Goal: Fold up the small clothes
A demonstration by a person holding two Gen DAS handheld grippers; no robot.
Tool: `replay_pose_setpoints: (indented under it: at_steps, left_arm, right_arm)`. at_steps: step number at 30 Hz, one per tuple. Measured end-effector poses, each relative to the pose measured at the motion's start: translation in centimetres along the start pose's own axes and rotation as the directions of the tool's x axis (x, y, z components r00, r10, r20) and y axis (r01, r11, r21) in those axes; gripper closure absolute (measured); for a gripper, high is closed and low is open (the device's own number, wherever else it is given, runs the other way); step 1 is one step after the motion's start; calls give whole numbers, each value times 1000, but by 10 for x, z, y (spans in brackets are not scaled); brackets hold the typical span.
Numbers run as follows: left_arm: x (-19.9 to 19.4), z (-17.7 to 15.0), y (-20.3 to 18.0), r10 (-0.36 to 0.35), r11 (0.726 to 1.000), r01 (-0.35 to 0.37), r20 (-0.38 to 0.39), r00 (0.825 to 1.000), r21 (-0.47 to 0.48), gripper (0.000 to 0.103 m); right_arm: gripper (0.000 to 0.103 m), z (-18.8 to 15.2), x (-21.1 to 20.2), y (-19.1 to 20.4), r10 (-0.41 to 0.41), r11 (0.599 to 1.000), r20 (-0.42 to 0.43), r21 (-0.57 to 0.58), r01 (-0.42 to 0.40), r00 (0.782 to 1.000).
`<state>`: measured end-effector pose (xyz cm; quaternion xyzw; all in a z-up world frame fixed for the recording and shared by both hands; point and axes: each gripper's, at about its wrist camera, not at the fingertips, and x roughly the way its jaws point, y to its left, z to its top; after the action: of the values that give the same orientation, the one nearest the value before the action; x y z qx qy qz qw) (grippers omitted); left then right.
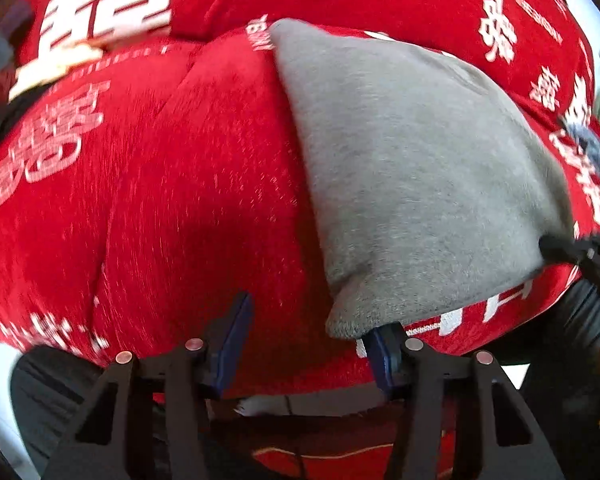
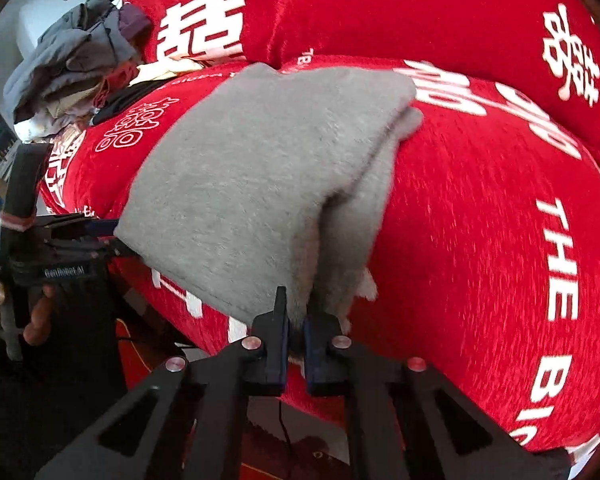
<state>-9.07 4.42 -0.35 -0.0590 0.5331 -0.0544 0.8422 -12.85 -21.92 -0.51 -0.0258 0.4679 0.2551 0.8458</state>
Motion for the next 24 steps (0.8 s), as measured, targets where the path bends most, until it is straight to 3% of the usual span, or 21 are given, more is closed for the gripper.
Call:
replay_pose_setpoints:
  at_steps: [4,7,8,9,10,11,13,16,20,22,24]
  left_arm:
    - [0,-2,3,-19,999,18,-27,999,-28,45]
    - [-23,-3,-2,-51,999,51,-28,998,-8,41]
    - [-33,-4,-3,-64,998,64,-6,998,6,21]
    - [-46,-4,-4,-57,998,56,35,998,17,0]
    - [-61,-3,-4,-28,999,27,105,994,18,0]
    - [-71,-1,-5,-23,1000,20,147,989,23,0]
    - [-81,10,-8,-70,997,62,161,985,53,0]
    - [-72,34,-12,-75,997,72,165,984,25,0]
    - [-38,68,-28,1,1000,-3,139,990,8,0]
    - [-15,74,-27,130,991,-130,91,987,-6,0]
    - [-9,66,-18,69,997,-67,72,995,-36,0]
  right_arm:
    - [97,-1,1,0,6,1000,-14,7,-6,1000]
    - [91,6,-17,3,10,1000,2,3,-10,1000]
    - [83,9,-26,4,2,1000,25,-11,-1,1000]
    - [61,13,-39,6,-5,999,70,-35,8,998]
    - [46,17,-46,7,-8,999,99,-51,14,995]
    - [24,23,-52,8,-16,997,130,-69,25,991]
    - [22,38,-58,11,-37,991,195,-115,61,980]
    - [24,64,-48,13,2,988,197,-149,28,980]
    - [31,81,-18,26,44,975,136,-220,-13,990]
    - [31,79,0,29,60,969,77,-245,-39,995]
    - [38,69,17,25,-36,962,45,-269,47,998]
